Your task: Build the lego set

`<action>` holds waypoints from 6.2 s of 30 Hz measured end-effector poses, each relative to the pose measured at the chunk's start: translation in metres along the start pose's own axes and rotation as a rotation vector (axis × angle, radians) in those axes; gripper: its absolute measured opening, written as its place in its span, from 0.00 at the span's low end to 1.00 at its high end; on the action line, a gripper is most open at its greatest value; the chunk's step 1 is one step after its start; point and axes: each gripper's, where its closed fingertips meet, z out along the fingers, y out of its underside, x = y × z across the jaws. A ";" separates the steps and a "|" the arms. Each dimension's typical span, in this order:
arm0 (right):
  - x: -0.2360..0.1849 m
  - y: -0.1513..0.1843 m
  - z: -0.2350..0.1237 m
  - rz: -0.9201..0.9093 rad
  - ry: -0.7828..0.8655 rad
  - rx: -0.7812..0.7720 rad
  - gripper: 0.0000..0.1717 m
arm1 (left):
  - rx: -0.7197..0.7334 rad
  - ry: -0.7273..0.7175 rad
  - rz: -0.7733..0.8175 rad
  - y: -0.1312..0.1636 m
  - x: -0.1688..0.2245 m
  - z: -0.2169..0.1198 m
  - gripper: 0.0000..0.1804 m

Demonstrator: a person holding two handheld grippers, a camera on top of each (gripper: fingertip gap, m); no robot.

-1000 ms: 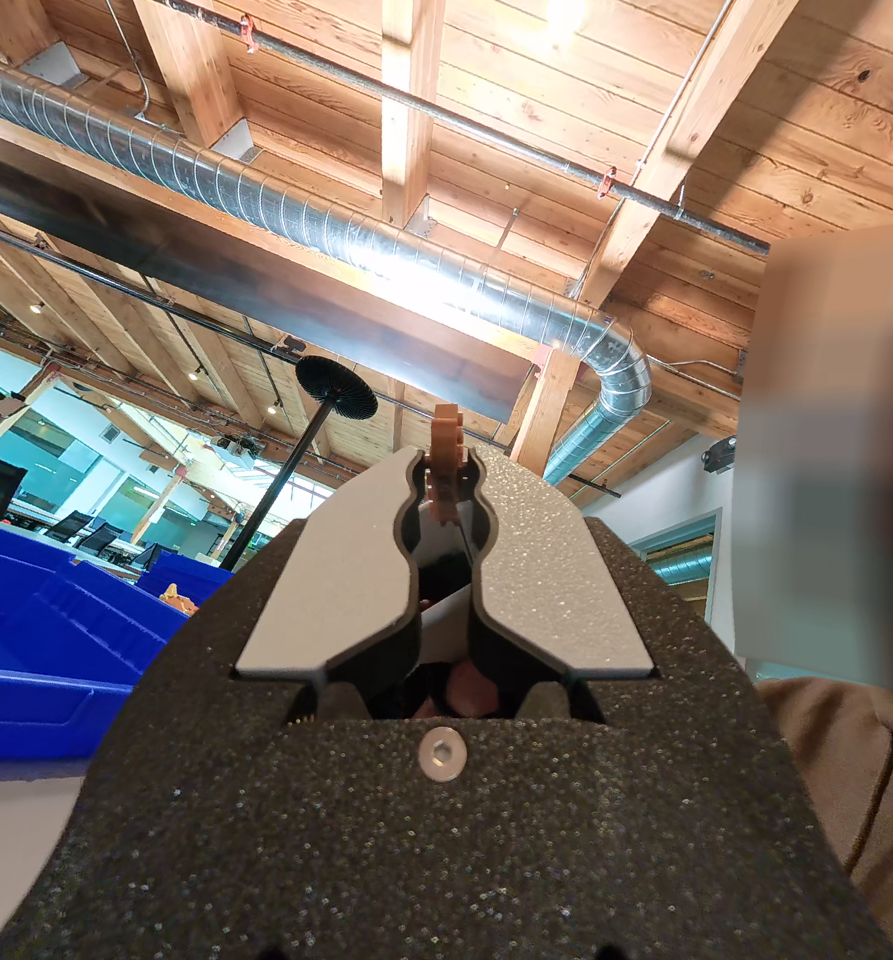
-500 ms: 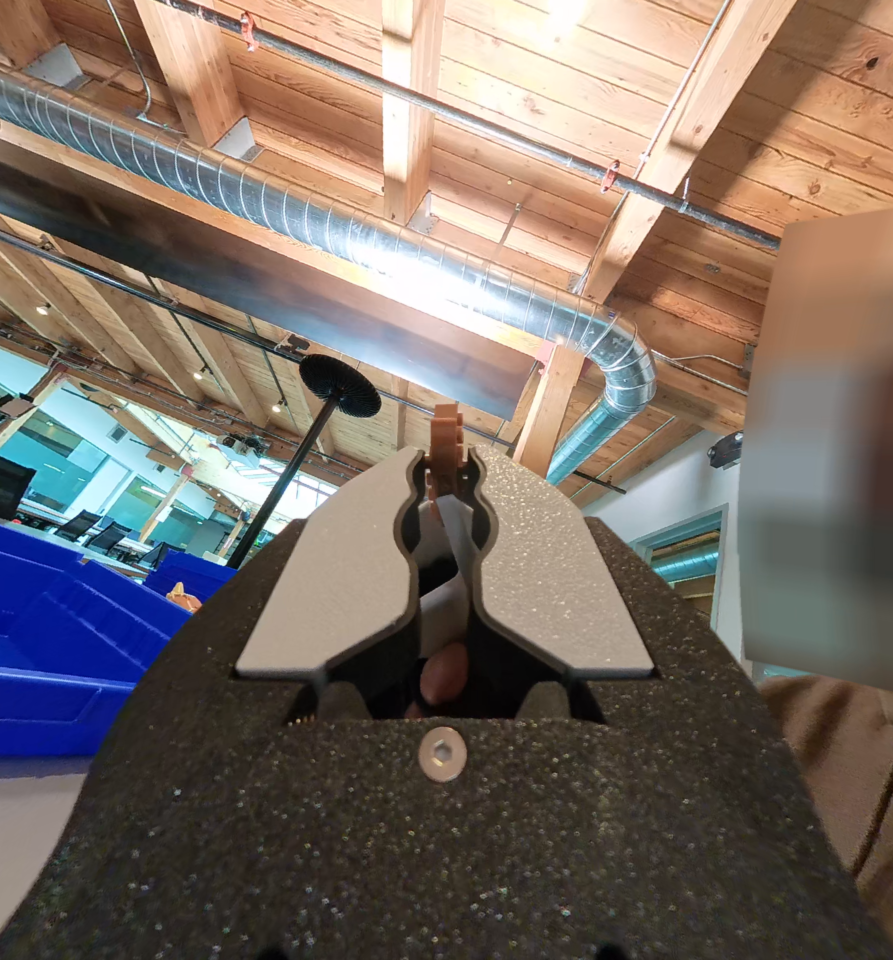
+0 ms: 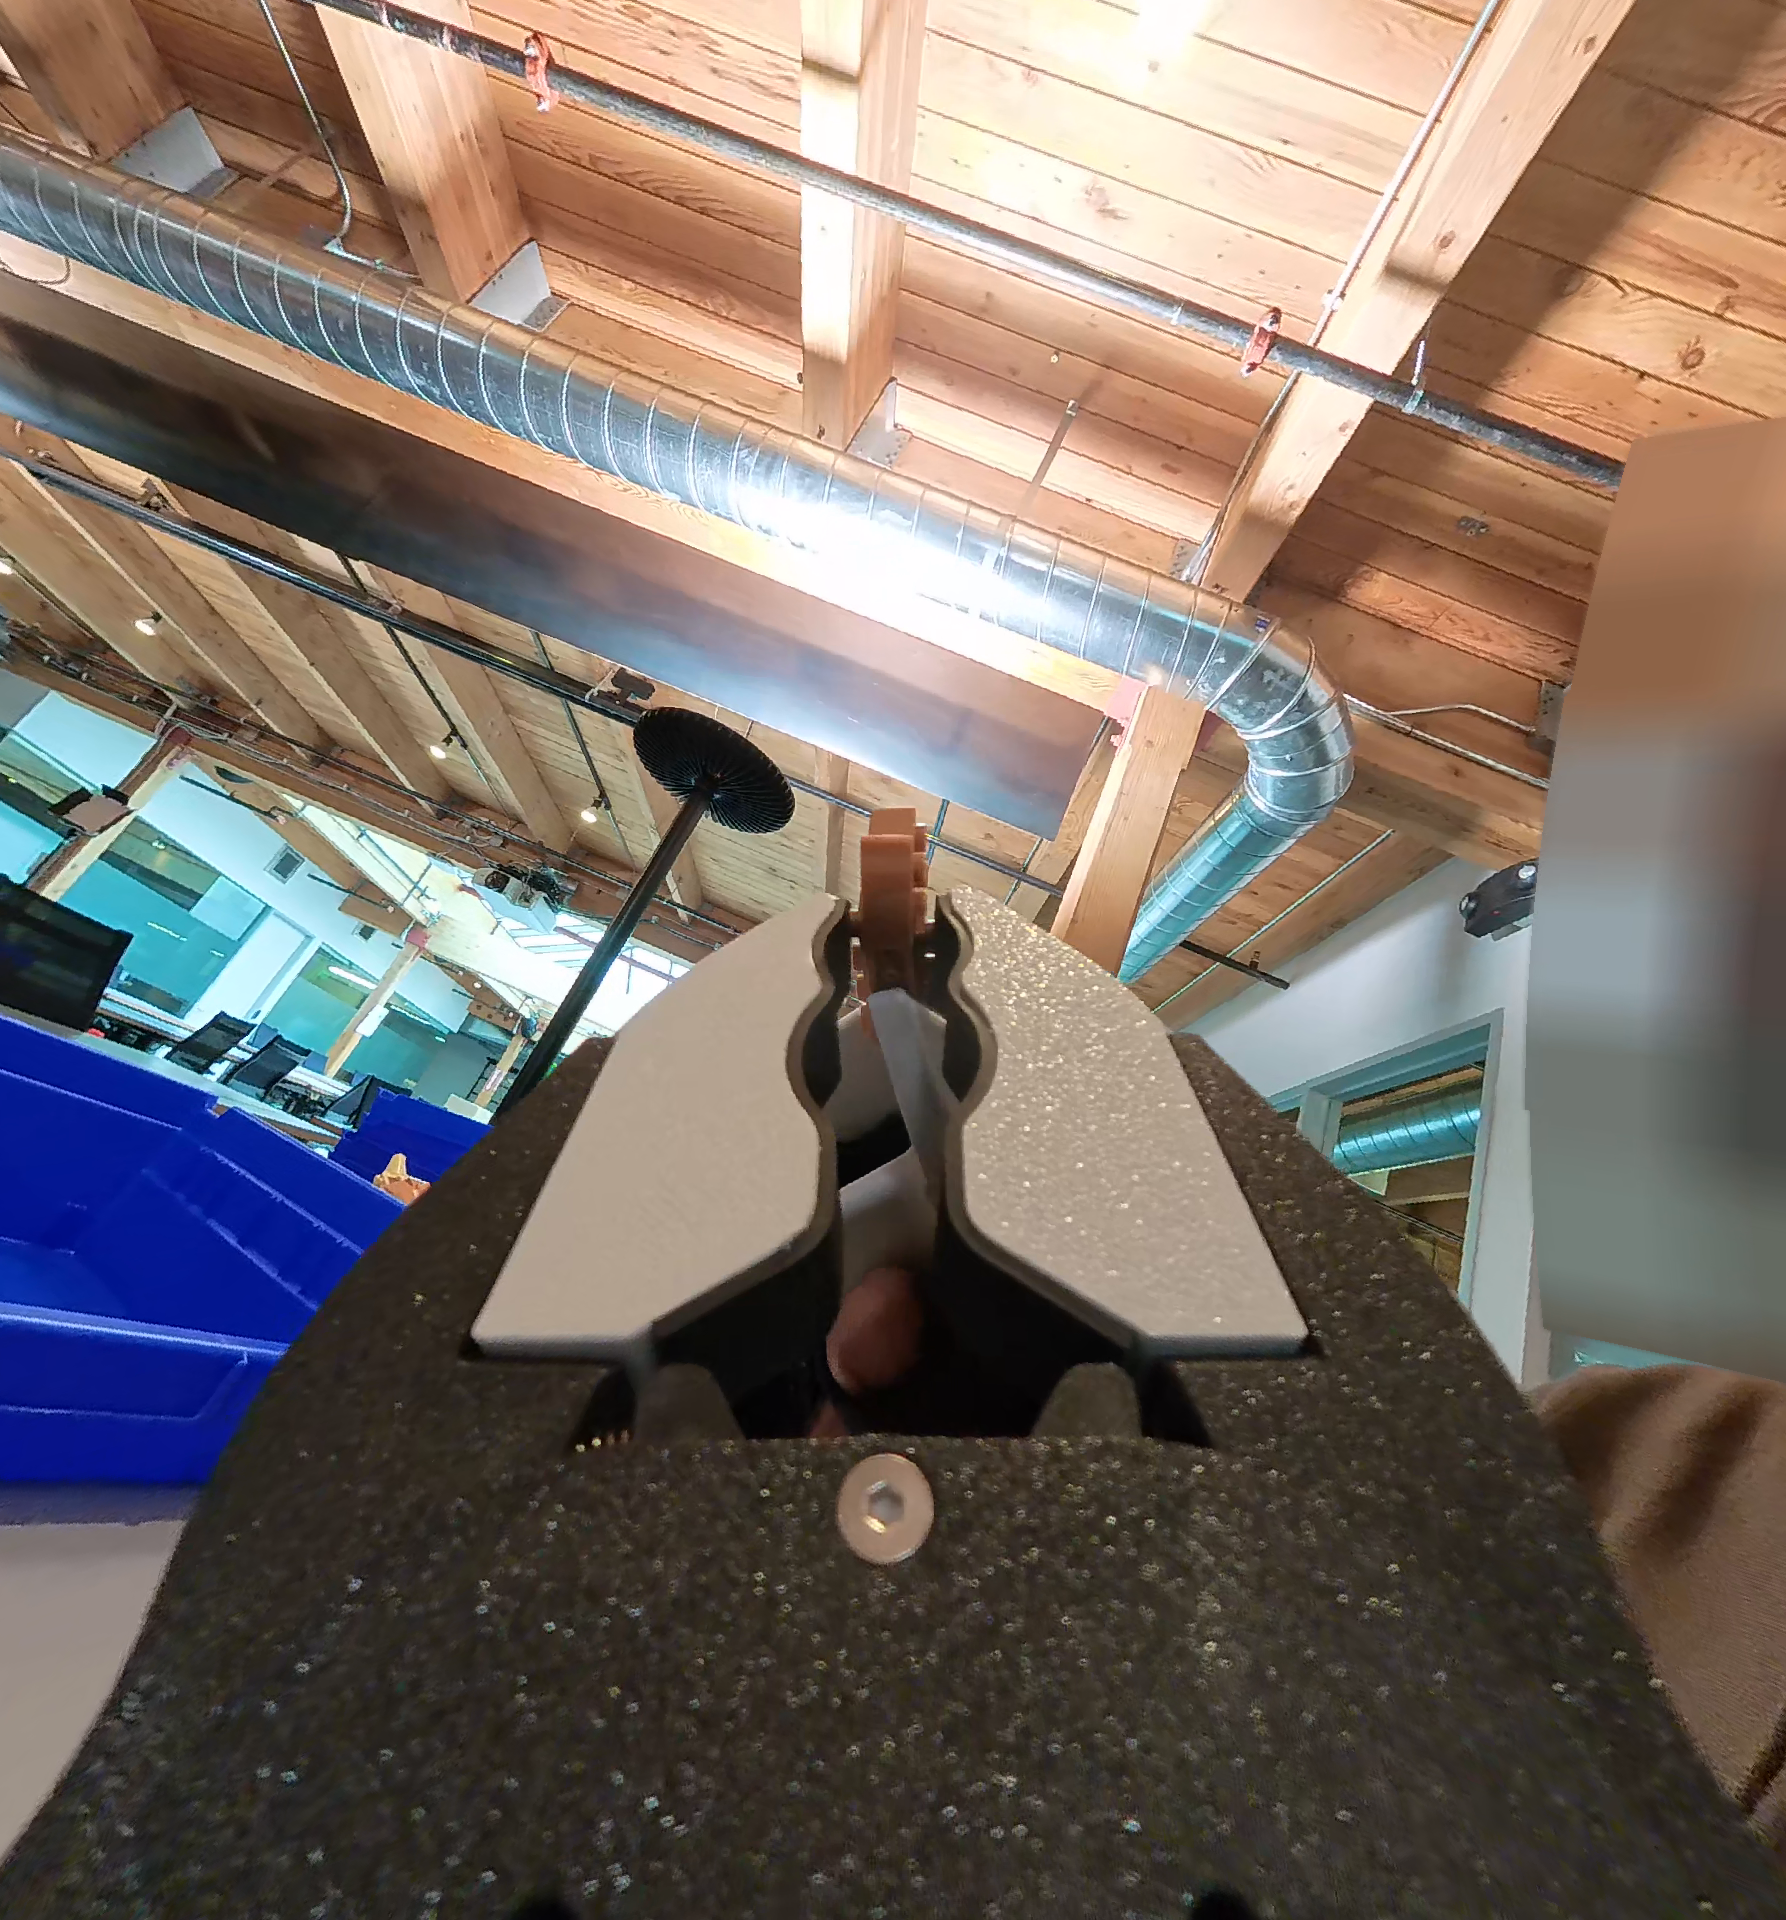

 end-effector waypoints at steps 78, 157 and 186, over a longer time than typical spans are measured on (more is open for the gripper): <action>-0.001 0.023 0.001 -0.145 0.039 -0.097 0.13 | -0.082 -0.149 -0.018 0.009 -0.024 -0.004 0.08; -0.004 0.031 -0.003 -0.076 -0.119 -0.093 0.14 | -0.182 -0.160 -0.039 0.021 -0.027 -0.005 0.08; -0.003 0.032 -0.002 -0.071 -0.085 -0.097 0.11 | -0.107 -0.168 -0.064 0.011 -0.029 -0.007 0.08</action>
